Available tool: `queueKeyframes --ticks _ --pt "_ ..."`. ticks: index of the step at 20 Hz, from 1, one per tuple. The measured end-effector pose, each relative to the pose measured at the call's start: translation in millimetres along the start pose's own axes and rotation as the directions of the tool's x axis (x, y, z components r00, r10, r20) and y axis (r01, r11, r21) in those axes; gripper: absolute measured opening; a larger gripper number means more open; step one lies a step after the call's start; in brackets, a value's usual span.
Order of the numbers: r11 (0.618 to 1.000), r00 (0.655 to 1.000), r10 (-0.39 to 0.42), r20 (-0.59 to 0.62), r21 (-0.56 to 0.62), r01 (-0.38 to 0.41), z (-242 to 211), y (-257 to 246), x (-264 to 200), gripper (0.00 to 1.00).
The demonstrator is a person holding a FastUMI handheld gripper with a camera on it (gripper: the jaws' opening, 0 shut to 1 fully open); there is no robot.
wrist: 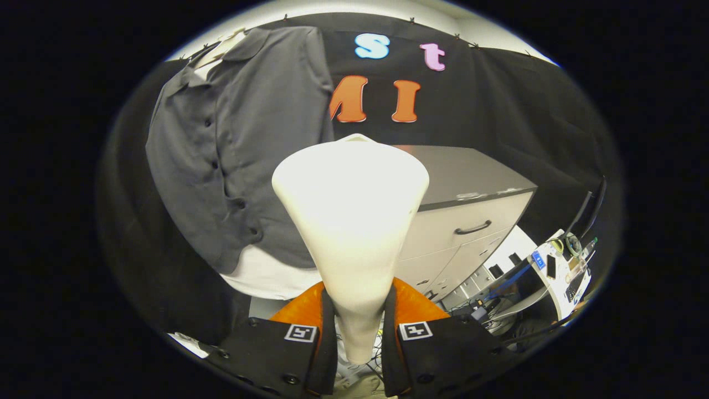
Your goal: Iron the clothes twice with a garment steamer, once on the left side and once on the right side.
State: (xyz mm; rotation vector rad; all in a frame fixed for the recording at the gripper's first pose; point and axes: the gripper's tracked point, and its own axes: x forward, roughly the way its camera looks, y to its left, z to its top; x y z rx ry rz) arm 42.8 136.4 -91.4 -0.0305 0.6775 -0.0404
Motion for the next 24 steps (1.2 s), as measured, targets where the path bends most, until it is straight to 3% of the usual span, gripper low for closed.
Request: queueKeyframes --ticks 6,13,24 --pt "1.0 0.992 -0.017 0.121 0.022 0.014 69 -69 -40 0.4" --pt "0.999 0.97 0.024 0.243 0.024 -0.031 127 -123 -76 0.4" --pt "0.987 0.914 0.16 0.373 -0.047 -0.154 186 -135 -108 0.4"
